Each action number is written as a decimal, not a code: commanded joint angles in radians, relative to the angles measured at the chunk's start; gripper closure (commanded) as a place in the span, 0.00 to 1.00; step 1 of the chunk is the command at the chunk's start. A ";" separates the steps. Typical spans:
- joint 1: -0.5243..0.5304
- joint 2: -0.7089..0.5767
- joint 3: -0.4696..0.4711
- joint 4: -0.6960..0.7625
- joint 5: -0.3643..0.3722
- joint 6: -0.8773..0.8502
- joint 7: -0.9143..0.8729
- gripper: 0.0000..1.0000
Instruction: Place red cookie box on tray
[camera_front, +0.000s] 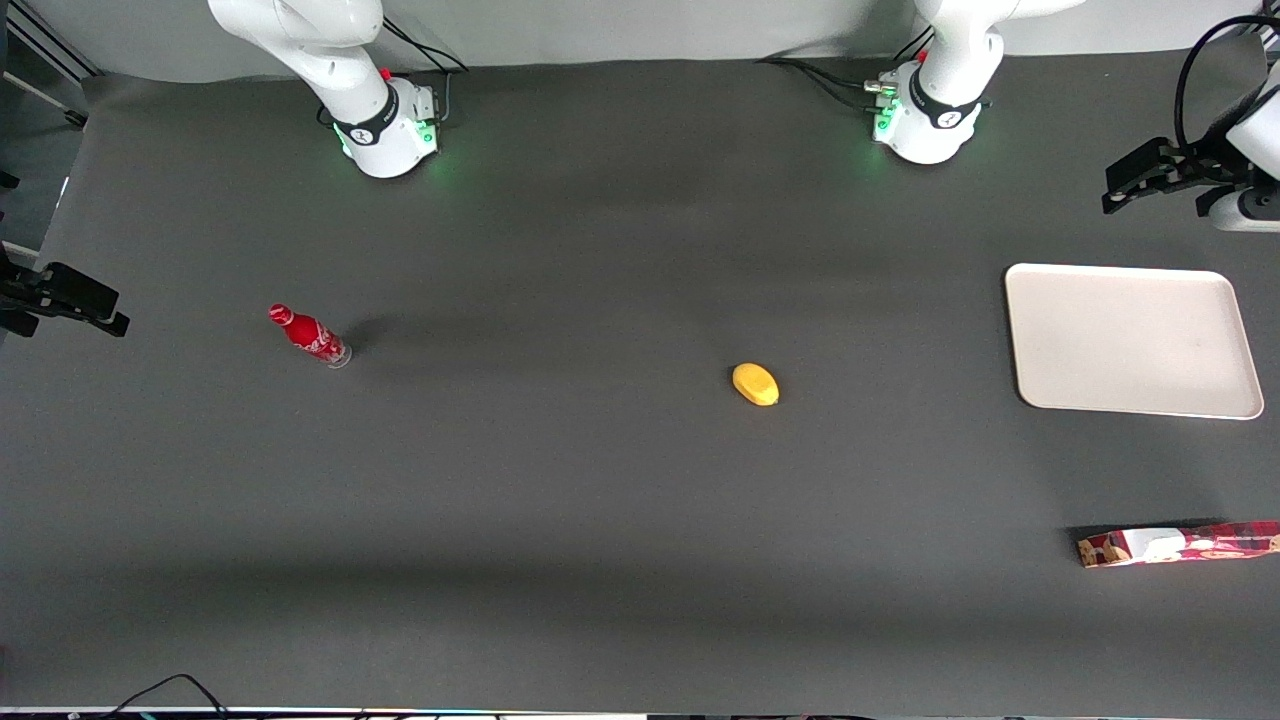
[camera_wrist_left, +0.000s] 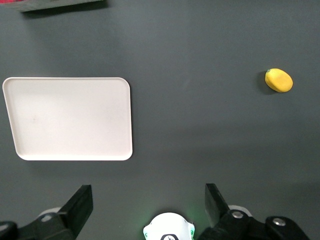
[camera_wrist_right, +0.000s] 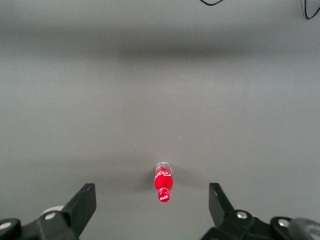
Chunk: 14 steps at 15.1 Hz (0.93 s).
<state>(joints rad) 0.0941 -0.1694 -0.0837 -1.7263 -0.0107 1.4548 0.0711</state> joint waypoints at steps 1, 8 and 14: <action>-0.001 0.025 -0.002 0.045 0.018 -0.025 0.009 0.00; 0.004 0.025 0.019 0.053 0.024 -0.050 0.004 0.00; 0.003 0.258 0.108 0.342 0.069 -0.094 -0.054 0.00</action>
<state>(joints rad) 0.0980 -0.0868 -0.0177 -1.5988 0.0302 1.4179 0.0705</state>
